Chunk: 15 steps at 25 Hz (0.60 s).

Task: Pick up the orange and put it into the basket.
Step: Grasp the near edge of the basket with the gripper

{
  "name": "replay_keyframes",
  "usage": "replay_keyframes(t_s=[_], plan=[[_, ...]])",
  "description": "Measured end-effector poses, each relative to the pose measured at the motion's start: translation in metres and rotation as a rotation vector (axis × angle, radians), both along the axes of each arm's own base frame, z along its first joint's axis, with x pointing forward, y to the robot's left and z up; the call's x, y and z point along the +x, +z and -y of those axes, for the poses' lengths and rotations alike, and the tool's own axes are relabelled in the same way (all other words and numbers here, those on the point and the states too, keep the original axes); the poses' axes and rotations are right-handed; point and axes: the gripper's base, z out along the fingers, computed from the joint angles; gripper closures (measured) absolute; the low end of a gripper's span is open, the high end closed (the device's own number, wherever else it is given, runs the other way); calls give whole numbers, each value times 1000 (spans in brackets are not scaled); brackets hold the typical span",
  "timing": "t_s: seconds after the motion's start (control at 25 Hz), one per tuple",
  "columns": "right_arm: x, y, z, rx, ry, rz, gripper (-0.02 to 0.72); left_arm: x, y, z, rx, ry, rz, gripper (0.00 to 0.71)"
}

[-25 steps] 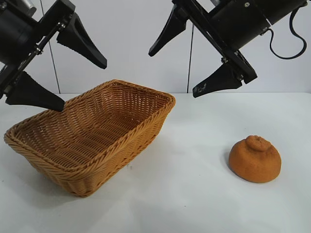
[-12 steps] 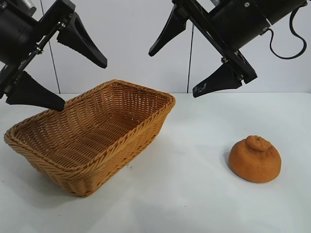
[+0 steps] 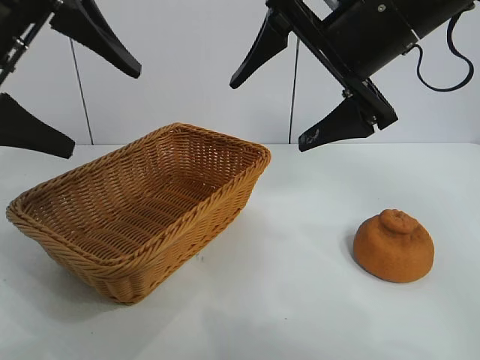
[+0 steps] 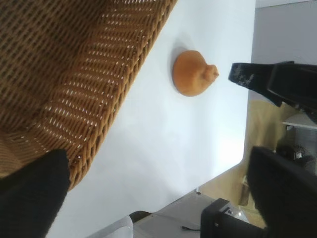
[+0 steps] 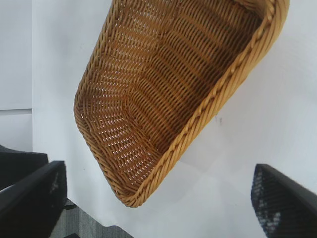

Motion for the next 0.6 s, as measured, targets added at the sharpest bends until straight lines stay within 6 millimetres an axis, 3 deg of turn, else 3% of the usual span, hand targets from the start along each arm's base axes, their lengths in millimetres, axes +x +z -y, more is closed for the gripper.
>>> replay_keyframes(t_s=[0.12,0.36,0.6], plan=[[0,0,0,-1,1,0,10,-7,7,-4,29,53,-34,17],[0,0,0,-2,1,0,10,-20,-2,-13,132,185,-210,17],[0,0,0,-4,4,0,10,-27,-8,2,265,267,-249,17]])
